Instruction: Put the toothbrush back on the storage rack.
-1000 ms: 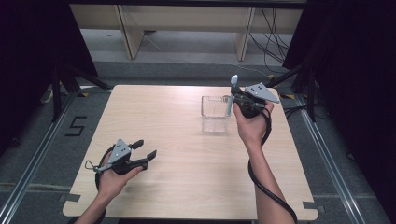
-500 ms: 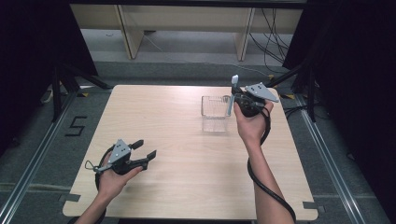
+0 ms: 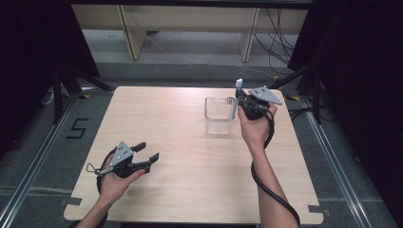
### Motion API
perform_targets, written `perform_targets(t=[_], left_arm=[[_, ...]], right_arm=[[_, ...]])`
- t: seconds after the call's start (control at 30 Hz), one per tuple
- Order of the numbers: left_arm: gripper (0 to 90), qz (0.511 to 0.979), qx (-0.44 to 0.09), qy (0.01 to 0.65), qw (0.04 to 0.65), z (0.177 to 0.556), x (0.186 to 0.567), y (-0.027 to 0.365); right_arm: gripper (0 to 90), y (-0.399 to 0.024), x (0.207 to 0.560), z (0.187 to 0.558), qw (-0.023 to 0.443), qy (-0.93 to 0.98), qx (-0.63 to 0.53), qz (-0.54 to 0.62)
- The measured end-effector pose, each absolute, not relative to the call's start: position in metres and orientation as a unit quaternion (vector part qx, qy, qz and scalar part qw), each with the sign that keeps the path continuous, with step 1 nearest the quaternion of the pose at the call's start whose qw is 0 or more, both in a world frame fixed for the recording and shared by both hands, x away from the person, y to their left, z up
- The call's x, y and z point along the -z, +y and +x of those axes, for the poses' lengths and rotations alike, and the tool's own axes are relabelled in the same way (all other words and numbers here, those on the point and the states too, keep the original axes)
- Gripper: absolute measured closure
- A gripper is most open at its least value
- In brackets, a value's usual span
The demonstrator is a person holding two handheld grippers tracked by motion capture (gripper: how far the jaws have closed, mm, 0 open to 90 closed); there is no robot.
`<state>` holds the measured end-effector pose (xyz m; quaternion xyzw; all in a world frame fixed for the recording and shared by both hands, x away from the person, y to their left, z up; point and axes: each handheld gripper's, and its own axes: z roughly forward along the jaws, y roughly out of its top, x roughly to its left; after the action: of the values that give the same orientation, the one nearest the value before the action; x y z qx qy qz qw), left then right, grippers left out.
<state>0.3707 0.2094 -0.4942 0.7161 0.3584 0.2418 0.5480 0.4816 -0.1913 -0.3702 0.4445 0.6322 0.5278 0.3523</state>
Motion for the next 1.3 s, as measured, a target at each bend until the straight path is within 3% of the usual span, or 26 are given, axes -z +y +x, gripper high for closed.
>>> perform_targets(t=[1.3], left_arm=[[29.6, 0.713, -0.239, 0.359, 0.553, 0.371, 0.497, 0.209]], right_arm=[[86.0, -0.191, 0.395, 0.484, 0.335, 0.637, -0.513, 0.468]])
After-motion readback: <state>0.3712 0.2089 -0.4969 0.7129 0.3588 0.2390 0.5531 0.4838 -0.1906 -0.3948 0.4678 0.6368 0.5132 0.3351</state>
